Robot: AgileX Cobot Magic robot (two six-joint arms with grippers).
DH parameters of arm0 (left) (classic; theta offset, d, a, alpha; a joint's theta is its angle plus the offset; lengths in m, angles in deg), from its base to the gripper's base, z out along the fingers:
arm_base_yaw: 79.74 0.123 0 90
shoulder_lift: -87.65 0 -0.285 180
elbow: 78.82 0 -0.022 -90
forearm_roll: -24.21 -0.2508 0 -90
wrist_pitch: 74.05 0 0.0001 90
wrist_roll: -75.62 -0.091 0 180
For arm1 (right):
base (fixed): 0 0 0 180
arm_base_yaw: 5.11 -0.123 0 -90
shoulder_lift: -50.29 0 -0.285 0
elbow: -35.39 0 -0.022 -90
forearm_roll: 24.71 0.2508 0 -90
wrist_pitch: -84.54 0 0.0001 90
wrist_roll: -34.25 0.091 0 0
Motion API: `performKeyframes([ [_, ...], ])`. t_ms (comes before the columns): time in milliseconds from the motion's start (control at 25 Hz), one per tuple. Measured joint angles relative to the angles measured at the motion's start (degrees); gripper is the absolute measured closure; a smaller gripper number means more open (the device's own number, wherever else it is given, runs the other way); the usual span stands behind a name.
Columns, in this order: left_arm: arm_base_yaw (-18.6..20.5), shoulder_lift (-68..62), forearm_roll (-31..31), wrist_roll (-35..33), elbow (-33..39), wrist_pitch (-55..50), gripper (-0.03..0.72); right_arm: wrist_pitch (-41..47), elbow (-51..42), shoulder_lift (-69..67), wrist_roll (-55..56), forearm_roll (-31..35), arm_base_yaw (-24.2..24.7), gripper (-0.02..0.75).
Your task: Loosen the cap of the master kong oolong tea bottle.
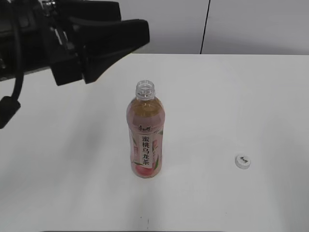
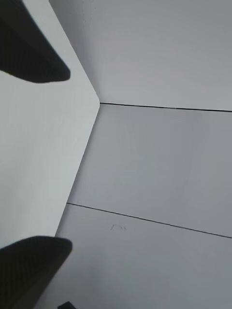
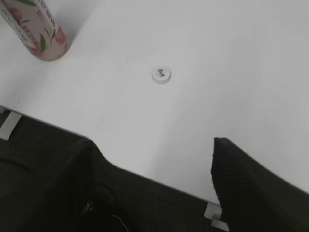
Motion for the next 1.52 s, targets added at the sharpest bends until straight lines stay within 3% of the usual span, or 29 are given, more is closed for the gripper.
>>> performKeyframes([
  [200,0.0,4.5,-5.5,7.1,0.0,-2.4,0.1,2.9,0.0,0.4,-2.5,1.1,0.0,0.16],
  [560,0.0,14.0,-20.6,21.9,0.0,-6.1,0.1,6.2,0.0,0.7,-7.8,3.1,0.0,0.16],
  [680,0.0,16.5,-23.5,23.5,0.0,-7.9,0.1,6.2,0.0,0.7,-8.0,3.2,0.0,0.16],
  [1520,0.0,17.7,-24.4,24.0,0.0,-9.9,0.101,6.2,0.0,0.7,-8.2,3.3,0.0,0.16],
])
